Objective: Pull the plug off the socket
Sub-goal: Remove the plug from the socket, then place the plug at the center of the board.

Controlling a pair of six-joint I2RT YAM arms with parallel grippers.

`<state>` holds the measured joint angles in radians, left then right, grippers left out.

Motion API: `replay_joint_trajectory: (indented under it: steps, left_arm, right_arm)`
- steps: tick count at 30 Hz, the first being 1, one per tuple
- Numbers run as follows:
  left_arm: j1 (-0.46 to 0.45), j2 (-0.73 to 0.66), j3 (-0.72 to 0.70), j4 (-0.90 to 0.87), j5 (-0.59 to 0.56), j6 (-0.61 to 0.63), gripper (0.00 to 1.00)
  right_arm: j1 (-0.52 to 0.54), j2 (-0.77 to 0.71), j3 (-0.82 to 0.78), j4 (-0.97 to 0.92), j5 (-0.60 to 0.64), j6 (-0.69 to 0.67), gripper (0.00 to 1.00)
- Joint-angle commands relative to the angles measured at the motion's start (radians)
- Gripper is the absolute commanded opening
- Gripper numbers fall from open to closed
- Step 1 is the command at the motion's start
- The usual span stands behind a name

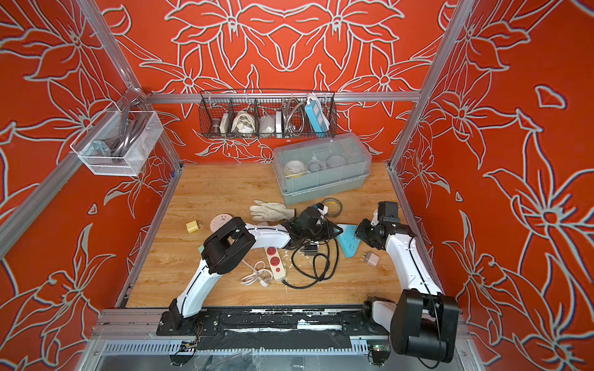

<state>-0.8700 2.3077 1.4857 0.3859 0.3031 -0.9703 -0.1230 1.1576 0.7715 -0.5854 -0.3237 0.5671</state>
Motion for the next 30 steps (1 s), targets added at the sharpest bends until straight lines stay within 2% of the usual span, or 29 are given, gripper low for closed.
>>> replay_joint_trajectory:
  steps: [1,3,11,19,23,30]
  left_arm:
    - [0.019,0.129,-0.087,-0.390,-0.156,0.090,0.04]
    - [0.018,0.128,-0.087,-0.386,-0.148,0.091,0.04]
    - [0.018,0.109,-0.099,-0.371,-0.134,0.087,0.04]
    - [0.018,0.099,-0.117,-0.331,-0.099,0.072,0.04]
    - [0.018,0.104,-0.112,-0.315,-0.078,0.064,0.05]
    - [0.018,0.112,-0.090,-0.310,-0.056,0.068,0.05]
  right_arm:
    - [-0.013,-0.003,-0.041,0.107,-0.061,0.059,0.00]
    - [-0.013,0.009,-0.030,0.091,-0.081,0.050,0.00]
    - [-0.018,-0.077,0.018,0.081,-0.021,0.064,0.00]
    - [-0.047,-0.137,0.001,0.259,0.102,0.114,0.00]
    - [-0.083,-0.074,0.030,0.303,0.174,0.109,0.00]
    - [-0.171,0.141,0.065,0.389,0.076,0.106,0.02]
